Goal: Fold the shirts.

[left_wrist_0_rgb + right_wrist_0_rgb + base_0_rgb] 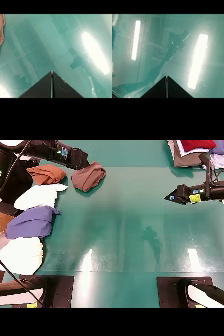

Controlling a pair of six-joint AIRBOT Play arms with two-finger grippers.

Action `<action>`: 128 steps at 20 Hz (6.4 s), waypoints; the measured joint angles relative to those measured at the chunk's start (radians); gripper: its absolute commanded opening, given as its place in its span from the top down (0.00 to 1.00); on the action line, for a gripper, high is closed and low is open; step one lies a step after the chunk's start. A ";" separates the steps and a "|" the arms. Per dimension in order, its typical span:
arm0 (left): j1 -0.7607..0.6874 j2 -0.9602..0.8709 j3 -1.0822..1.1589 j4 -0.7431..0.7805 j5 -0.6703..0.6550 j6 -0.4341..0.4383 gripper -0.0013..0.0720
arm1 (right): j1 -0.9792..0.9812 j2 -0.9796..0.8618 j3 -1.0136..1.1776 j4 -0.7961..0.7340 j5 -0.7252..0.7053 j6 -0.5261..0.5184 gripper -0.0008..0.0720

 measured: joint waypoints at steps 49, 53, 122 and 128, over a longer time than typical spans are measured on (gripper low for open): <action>0.166 -0.562 0.156 0.254 0.391 -0.116 0.95 | -0.002 0.019 0.000 0.117 -0.011 -0.015 0.97; 0.167 -0.432 0.257 0.119 0.297 0.029 0.95 | -0.033 0.093 0.000 0.114 -0.112 -0.040 0.97; 0.459 0.160 -0.932 -0.057 0.026 0.200 0.95 | -0.265 0.395 -0.001 0.108 -0.130 -0.071 0.97; 0.449 0.204 -0.774 -0.060 -0.027 0.185 0.95 | -0.175 0.318 -0.108 0.011 -0.037 -0.053 0.38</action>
